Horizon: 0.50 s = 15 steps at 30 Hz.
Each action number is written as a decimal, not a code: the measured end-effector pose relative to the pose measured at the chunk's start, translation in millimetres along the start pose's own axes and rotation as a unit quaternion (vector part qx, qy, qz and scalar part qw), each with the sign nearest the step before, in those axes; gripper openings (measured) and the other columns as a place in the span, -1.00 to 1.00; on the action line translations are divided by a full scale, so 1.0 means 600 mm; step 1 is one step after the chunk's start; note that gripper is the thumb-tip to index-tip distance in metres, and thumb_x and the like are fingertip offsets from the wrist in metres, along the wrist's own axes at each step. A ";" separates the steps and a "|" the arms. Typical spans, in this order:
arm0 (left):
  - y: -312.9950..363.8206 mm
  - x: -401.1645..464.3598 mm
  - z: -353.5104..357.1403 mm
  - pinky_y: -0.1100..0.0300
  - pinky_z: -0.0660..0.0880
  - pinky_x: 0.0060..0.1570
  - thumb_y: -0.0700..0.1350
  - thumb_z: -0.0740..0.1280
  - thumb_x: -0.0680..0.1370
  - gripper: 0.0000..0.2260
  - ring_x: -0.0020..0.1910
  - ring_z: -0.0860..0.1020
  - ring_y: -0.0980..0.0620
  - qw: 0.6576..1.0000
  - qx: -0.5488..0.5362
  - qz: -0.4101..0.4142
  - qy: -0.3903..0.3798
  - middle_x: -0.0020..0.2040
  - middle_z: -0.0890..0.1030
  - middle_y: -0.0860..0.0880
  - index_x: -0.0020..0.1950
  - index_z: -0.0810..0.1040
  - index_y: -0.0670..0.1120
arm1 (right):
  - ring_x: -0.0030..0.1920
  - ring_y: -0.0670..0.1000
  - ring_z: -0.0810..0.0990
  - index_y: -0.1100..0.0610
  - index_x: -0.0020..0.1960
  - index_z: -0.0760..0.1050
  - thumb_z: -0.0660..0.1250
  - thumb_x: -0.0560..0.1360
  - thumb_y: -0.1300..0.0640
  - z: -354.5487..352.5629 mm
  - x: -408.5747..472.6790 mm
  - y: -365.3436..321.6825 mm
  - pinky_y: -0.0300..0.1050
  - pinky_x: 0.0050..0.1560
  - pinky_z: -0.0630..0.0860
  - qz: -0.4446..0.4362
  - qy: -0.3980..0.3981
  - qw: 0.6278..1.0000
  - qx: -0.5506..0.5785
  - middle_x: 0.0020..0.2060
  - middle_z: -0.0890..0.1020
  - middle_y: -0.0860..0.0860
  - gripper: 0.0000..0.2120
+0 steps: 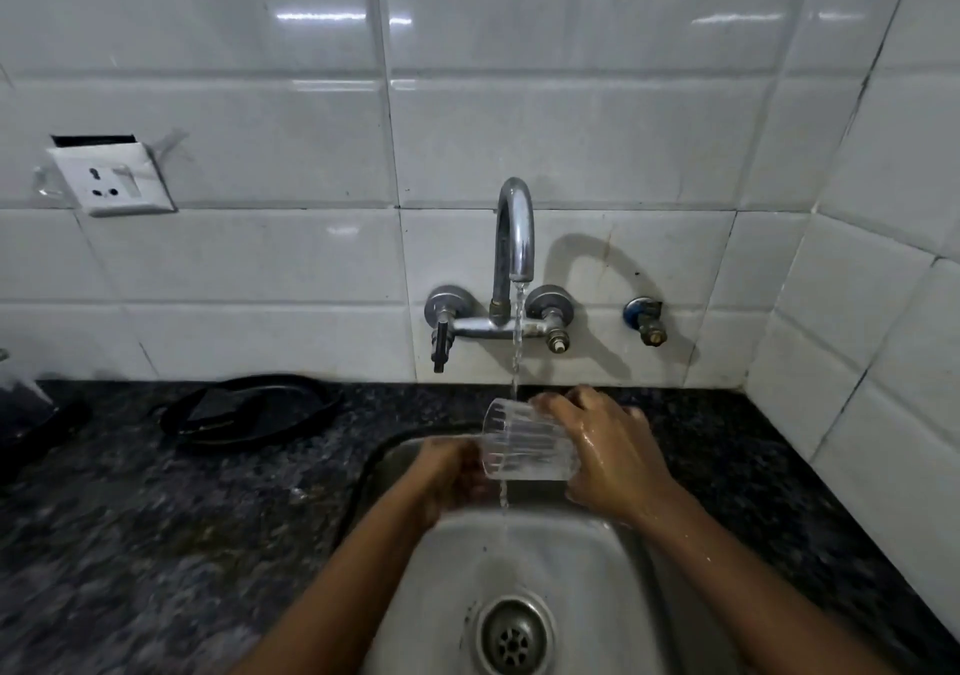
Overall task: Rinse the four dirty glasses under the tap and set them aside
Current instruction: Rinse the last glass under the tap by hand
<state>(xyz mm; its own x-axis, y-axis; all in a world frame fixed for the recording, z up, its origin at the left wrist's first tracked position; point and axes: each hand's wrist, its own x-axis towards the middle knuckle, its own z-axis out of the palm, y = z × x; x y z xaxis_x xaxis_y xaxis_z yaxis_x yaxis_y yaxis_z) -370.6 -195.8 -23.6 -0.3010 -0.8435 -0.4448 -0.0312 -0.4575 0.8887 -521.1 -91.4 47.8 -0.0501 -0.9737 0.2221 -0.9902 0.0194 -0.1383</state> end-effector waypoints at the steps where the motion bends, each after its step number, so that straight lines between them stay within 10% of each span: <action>1: -0.019 -0.011 0.006 0.20 0.53 -0.34 -0.18 0.16 0.59 -0.78 -0.27 0.58 0.00 0.998 -0.044 -0.042 -0.032 -0.20 0.63 -0.15 0.05 0.56 -0.23 | 0.31 0.06 0.34 -0.12 0.40 0.19 0.41 0.38 0.02 -0.003 -0.005 -0.002 0.08 0.28 0.27 -0.015 -0.007 0.999 -0.037 0.29 0.36 0.02 -0.33; 7: -0.076 -0.047 0.034 0.23 0.55 -0.44 -0.14 0.21 0.56 -0.81 -0.40 0.53 0.00 0.975 -0.163 -0.129 -0.075 -0.35 0.56 -0.14 -0.14 0.55 -0.20 | 0.22 0.07 0.44 -0.07 0.30 0.38 0.47 0.35 0.06 -0.025 -0.028 -0.019 0.06 0.10 0.43 -0.115 0.003 0.980 -0.163 0.23 0.40 0.04 -0.44; 15: -0.088 -0.076 0.034 0.05 0.56 -0.09 -0.13 0.13 0.57 -0.73 -0.14 0.56 -0.05 0.973 -0.155 -0.141 -0.098 -0.14 0.60 -0.17 0.00 0.59 -0.21 | 0.15 0.02 0.49 -0.05 0.27 0.37 0.53 0.23 -0.06 -0.081 -0.047 -0.049 -0.05 0.10 0.49 -0.118 -0.081 0.988 0.063 0.16 0.53 -0.02 -0.33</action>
<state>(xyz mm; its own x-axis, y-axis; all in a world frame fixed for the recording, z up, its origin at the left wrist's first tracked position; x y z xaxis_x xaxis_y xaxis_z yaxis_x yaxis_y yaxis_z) -374.9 -127.3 -47.6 -0.4999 -0.6156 -0.6092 0.1409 -0.7518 0.6441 -497.0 -53.8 92.3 0.2119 -0.9715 0.1063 -0.9473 -0.2309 -0.2220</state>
